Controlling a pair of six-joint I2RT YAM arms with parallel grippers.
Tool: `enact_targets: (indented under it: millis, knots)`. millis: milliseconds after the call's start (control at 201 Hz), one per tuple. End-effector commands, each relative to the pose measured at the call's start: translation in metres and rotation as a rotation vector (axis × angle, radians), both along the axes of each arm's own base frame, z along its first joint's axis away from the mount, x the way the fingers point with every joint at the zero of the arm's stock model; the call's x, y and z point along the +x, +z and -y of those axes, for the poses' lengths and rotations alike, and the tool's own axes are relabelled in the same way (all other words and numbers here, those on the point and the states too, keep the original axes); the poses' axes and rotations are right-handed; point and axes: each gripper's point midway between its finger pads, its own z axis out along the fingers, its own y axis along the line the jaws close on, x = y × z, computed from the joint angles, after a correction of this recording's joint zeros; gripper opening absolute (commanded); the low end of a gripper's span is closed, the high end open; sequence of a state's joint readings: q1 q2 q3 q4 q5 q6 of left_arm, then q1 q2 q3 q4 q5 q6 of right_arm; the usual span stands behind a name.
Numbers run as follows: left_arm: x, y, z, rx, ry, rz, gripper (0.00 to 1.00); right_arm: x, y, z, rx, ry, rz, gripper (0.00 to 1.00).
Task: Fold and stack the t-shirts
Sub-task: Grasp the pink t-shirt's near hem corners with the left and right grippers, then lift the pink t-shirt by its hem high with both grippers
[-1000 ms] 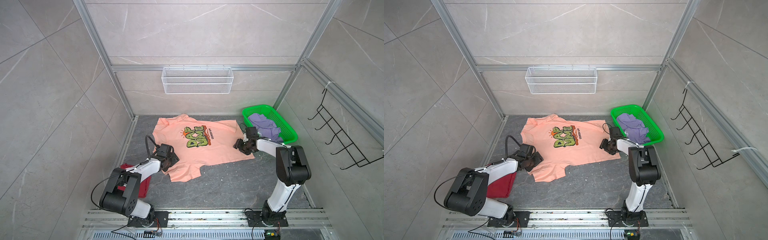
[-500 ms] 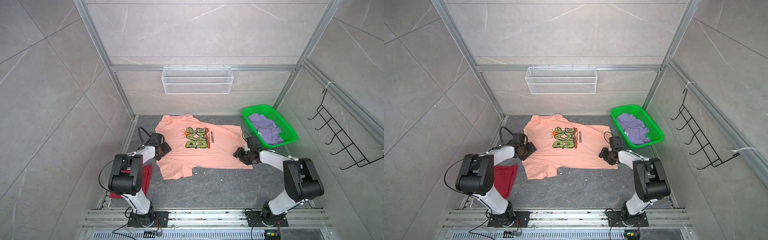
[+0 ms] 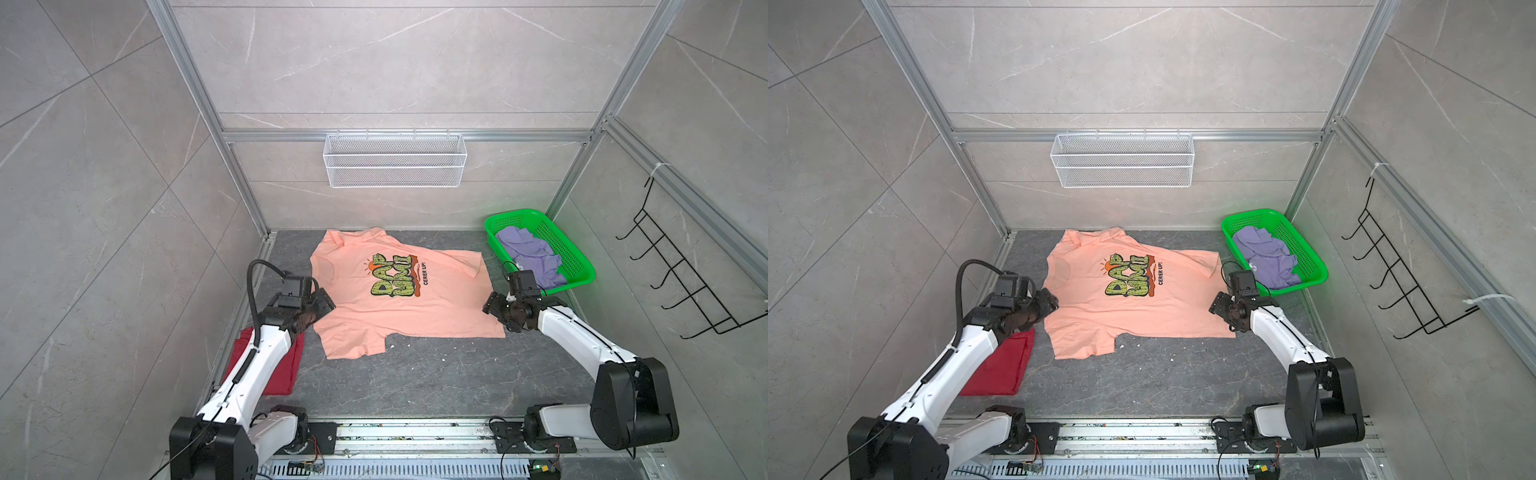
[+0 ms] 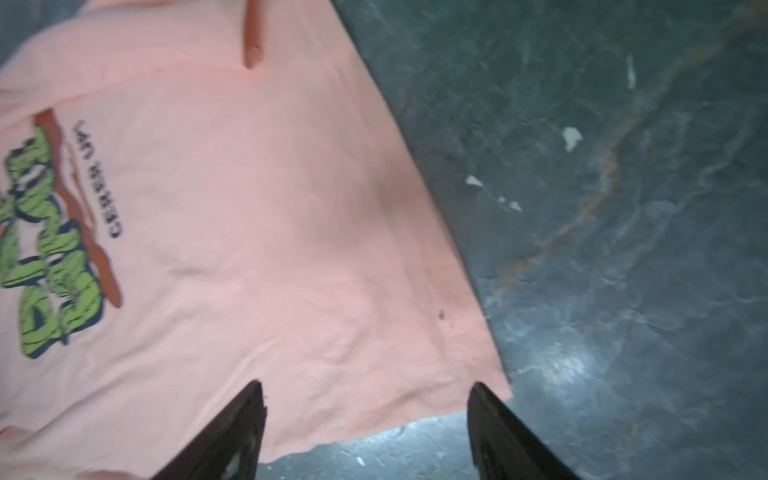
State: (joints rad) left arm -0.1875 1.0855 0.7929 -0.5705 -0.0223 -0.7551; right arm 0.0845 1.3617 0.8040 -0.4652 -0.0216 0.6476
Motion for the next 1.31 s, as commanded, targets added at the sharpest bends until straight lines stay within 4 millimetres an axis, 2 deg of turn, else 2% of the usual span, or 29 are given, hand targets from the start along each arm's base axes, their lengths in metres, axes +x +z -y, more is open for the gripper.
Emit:
enact_targets:
  millis: [0,85,184,368,552,786,906,1020,1110,1209,1304]
  knots:
    - [-0.053,-0.037,0.001,-0.045,0.063,-0.196,0.72,-0.023,-0.011,0.019,-0.012,-0.091,-0.057,0.84]
    - [-0.068,-0.053,0.007,-0.077,0.081,-0.240,0.72,-0.023,-0.013,0.024,0.001,-0.105,-0.050,0.86]
    - [-0.074,-0.068,0.014,-0.100,0.086,-0.278,0.71,-0.023,-0.022,0.022,0.038,-0.106,-0.069,0.86]
    - [-0.071,-0.091,0.023,-0.151,0.106,-0.303,0.70,-0.030,-0.042,0.021,0.086,-0.133,-0.108,0.86]
    - [-0.065,-0.104,0.030,-0.185,0.115,-0.311,0.67,-0.027,-0.057,0.014,0.146,-0.140,-0.118,0.85]
    - [-0.060,-0.115,0.030,-0.183,0.130,-0.310,0.54,-0.038,-0.069,0.008,0.175,-0.149,-0.171,0.76]
    - [-0.058,-0.118,0.032,-0.187,0.126,-0.310,0.36,-0.038,-0.069,0.004,0.192,-0.144,-0.155,0.62]
    - [-0.054,-0.116,0.034,-0.188,0.111,-0.296,0.15,-0.029,-0.066,-0.004,0.232,-0.129,-0.117,0.31]
    - [-0.050,-0.108,0.035,-0.184,0.095,-0.266,0.00,-0.022,-0.061,-0.007,0.245,-0.117,-0.080,0.17]
    - [-0.044,-0.091,0.034,-0.174,0.072,-0.204,0.00,-0.011,-0.042,-0.010,0.253,-0.093,-0.008,0.08]
    - [-0.036,-0.054,0.026,-0.130,0.046,-0.095,0.00,-0.001,-0.005,-0.010,0.244,-0.064,0.090,0.04]
